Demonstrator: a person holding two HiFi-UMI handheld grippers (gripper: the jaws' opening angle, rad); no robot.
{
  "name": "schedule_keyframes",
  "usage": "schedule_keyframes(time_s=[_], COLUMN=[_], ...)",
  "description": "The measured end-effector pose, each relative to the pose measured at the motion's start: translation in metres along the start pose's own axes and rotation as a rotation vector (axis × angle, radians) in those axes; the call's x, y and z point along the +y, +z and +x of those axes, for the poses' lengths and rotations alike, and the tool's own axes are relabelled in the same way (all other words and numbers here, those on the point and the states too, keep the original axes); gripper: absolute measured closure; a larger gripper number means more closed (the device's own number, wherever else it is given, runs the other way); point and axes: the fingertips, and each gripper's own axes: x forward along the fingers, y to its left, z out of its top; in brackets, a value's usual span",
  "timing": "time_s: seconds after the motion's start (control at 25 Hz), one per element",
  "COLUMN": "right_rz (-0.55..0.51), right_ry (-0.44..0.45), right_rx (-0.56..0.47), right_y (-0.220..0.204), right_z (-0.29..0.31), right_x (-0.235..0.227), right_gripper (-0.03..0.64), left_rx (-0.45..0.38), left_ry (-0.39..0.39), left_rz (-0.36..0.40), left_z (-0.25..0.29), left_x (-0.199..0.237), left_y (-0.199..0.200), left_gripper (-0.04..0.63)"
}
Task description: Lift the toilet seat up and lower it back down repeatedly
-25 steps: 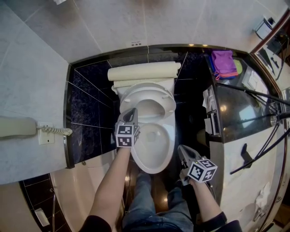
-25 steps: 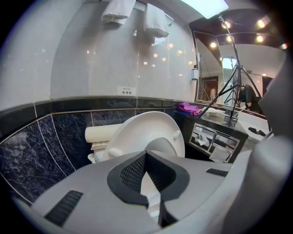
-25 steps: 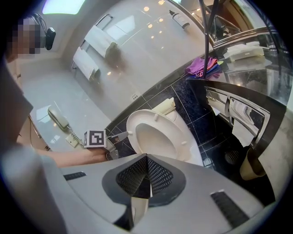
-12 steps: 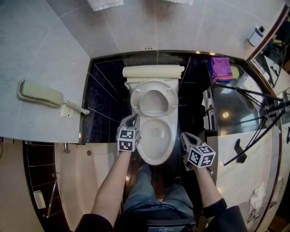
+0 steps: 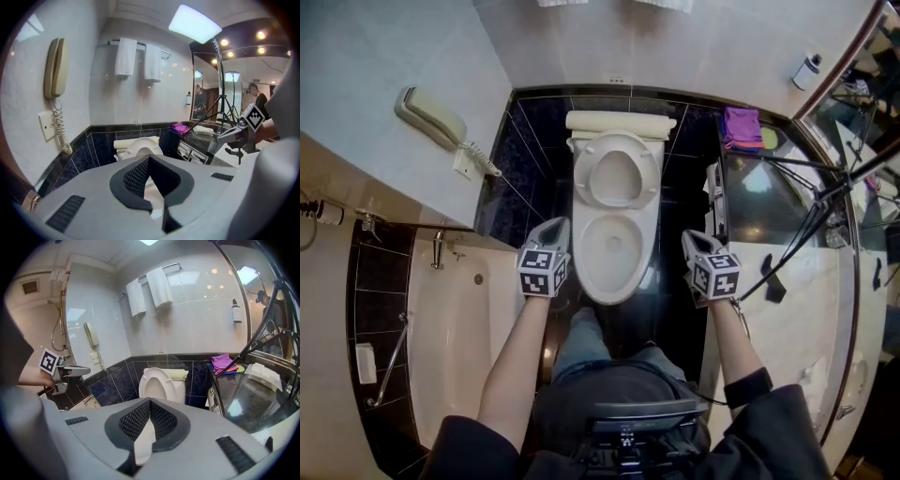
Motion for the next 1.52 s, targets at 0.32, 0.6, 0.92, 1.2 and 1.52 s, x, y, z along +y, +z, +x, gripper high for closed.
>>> schedule_keyframes(time_s=[0.32,0.6,0.92,1.2,1.52], right_rz=[-0.065,-0.037,-0.011,0.000,-0.074], right_ry=[-0.037,-0.043,-0.031,-0.022,-0.046], right_rx=[-0.017,-0.002,0.004,0.007,0.027], right_y=[0.007,-0.026,-0.049,-0.054,-0.051], right_z=[-0.046,-0.074,-0.080,-0.078,-0.060], right_x=[-0.002,-0.001,0.010,0.011,0.007], right_gripper=[0.604,0.604,0.604,0.604,0.597], left_rx=[-0.035,-0.046,-0.050,-0.051,-0.015], left_ry=[0.031,0.033,0.026,0.039,0.029], left_rz=[-0.028,-0.048,-0.032,-0.018,-0.008], left_z=[-0.060,-0.094,-0.103,-0.100,-0.082], left_x=[-0.004,-0.020,-0.028,-0.028,-0.029], left_y=[-0.005,-0.022,-0.029,-0.027,-0.034], left_gripper=[0.595,0.595,0.595,0.595,0.595])
